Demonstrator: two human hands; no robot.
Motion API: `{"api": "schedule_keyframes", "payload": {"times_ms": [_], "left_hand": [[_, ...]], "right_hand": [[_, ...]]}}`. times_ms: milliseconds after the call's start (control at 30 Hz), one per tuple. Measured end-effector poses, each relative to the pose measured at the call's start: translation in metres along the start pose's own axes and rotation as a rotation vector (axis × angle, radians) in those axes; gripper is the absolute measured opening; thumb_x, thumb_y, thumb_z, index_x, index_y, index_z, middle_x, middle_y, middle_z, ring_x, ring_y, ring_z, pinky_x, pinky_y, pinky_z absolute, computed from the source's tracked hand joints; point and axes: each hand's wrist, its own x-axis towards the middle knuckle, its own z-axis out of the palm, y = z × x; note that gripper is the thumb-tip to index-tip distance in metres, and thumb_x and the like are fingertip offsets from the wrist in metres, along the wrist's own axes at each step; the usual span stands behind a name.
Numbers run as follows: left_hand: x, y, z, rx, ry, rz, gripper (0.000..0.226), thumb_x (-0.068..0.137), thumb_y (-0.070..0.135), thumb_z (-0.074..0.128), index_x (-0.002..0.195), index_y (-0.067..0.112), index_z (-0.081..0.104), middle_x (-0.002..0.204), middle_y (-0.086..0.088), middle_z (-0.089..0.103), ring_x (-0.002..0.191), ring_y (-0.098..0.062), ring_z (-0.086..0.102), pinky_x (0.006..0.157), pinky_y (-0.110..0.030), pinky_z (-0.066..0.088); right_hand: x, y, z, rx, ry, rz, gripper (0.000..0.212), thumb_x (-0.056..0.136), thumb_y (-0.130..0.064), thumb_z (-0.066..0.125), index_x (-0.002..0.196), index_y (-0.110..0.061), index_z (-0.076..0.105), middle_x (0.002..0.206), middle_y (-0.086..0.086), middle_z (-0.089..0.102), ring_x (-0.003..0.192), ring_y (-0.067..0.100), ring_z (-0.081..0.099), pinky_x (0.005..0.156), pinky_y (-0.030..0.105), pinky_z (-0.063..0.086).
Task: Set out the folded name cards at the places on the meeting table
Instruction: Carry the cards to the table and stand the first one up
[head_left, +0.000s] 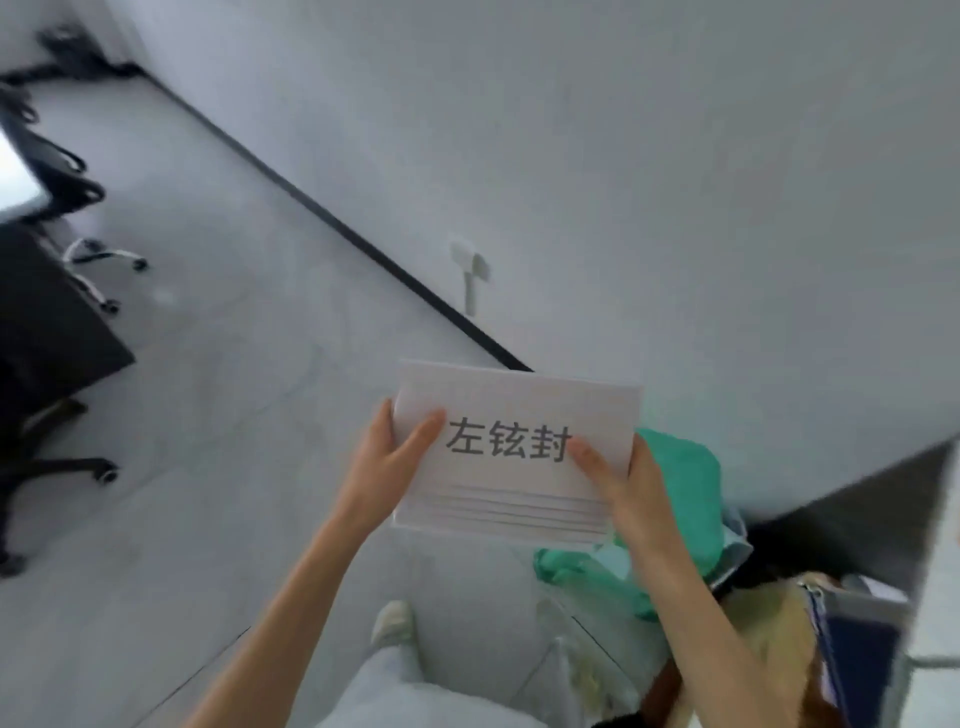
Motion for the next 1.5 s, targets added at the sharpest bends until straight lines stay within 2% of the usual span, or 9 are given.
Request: {"api": "schedule_keyframes", "payload": {"times_ms": [100,167,367,533,633,900,1067,1367,1500], "left_hand": [[0.015,-0.021,-0.07,-0.023,0.209,-0.099,0.053,0.066,0.051,0.06,0.104,0.014,0.056,0.1,-0.004,0.066,0.091,-0.021,0.062,0.081,-0.032,0.051],[0.029,-0.035,-0.114,-0.057,0.306,-0.147,0.054,0.064,0.052,0.057,0.104,0.015,0.056,0.102,-0.007,0.066,0.093,-0.023,0.063,0.083,-0.039,0.051],[0.086,-0.058,-0.228,-0.121,0.494,-0.223,0.049,0.072,0.048,0.062,0.108,0.016,0.054,0.102,-0.005,0.067,0.09,-0.02,0.065,0.08,-0.039,0.054],[0.169,-0.063,-0.296,-0.154,0.557,-0.235,0.039,0.082,0.033,0.059,0.112,0.01,0.052,0.102,-0.008,0.066,0.088,-0.019,0.065,0.07,-0.028,0.055],[0.231,-0.066,-0.326,-0.166,0.585,-0.228,0.039,0.082,0.031,0.058,0.114,0.01,0.052,0.098,-0.004,0.066,0.084,-0.016,0.065,0.061,-0.018,0.055],[0.421,-0.064,-0.419,-0.282,0.8,-0.245,0.033,0.084,0.023,0.057,0.112,0.008,0.054,0.097,-0.003,0.067,0.082,-0.009,0.065,0.059,-0.013,0.052],[0.515,-0.05,-0.493,-0.289,0.933,-0.235,0.026,0.084,0.022,0.057,0.107,0.011,0.053,0.091,0.003,0.065,0.069,0.006,0.064,0.057,-0.011,0.05],[0.668,-0.073,-0.661,-0.312,1.089,-0.211,0.044,0.075,0.043,0.062,0.109,0.016,0.054,0.097,0.003,0.066,0.088,-0.01,0.064,0.065,-0.018,0.053],[0.731,-0.077,-0.738,-0.352,1.103,-0.236,0.055,0.068,0.048,0.059,0.111,0.014,0.055,0.103,-0.004,0.067,0.094,-0.019,0.064,0.081,-0.036,0.054]], "right_hand": [[0.038,-0.012,0.081,-0.068,-0.195,0.003,0.052,0.069,-0.038,0.072,0.114,-0.016,0.055,0.108,0.002,0.067,0.094,0.014,0.063,0.086,0.035,0.051],[0.062,-0.02,0.138,-0.111,-0.298,-0.01,0.051,0.068,-0.04,0.073,0.111,-0.019,0.056,0.104,0.0,0.068,0.094,0.015,0.064,0.089,0.039,0.051],[0.119,-0.048,0.291,-0.143,-0.487,0.017,0.036,0.069,-0.035,0.073,0.098,-0.023,0.057,0.101,-0.001,0.067,0.089,0.012,0.063,0.086,0.036,0.051],[0.18,-0.076,0.386,-0.189,-0.573,0.031,0.046,0.057,-0.051,0.07,0.092,-0.025,0.057,0.097,-0.004,0.067,0.091,0.016,0.064,0.086,0.04,0.052],[0.237,-0.092,0.441,-0.207,-0.611,0.02,0.045,0.059,-0.05,0.07,0.094,-0.024,0.056,0.098,-0.001,0.067,0.091,0.018,0.063,0.087,0.042,0.052],[0.416,-0.169,0.617,-0.272,-0.788,-0.079,0.039,0.07,-0.038,0.07,0.102,-0.018,0.057,0.101,0.005,0.068,0.09,0.017,0.064,0.083,0.036,0.053],[0.494,-0.23,0.732,-0.294,-0.932,-0.13,0.057,0.064,-0.045,0.068,0.111,-0.014,0.055,0.105,0.006,0.066,0.093,0.019,0.063,0.084,0.035,0.053],[0.597,-0.283,0.968,-0.311,-1.08,-0.229,0.059,0.067,-0.043,0.067,0.117,-0.016,0.051,0.1,-0.001,0.064,0.088,0.01,0.061,0.065,0.018,0.049],[0.632,-0.311,1.063,-0.342,-1.096,-0.277,0.052,0.075,-0.035,0.066,0.119,-0.013,0.05,0.101,0.003,0.063,0.084,0.007,0.059,0.055,0.011,0.049]]}}
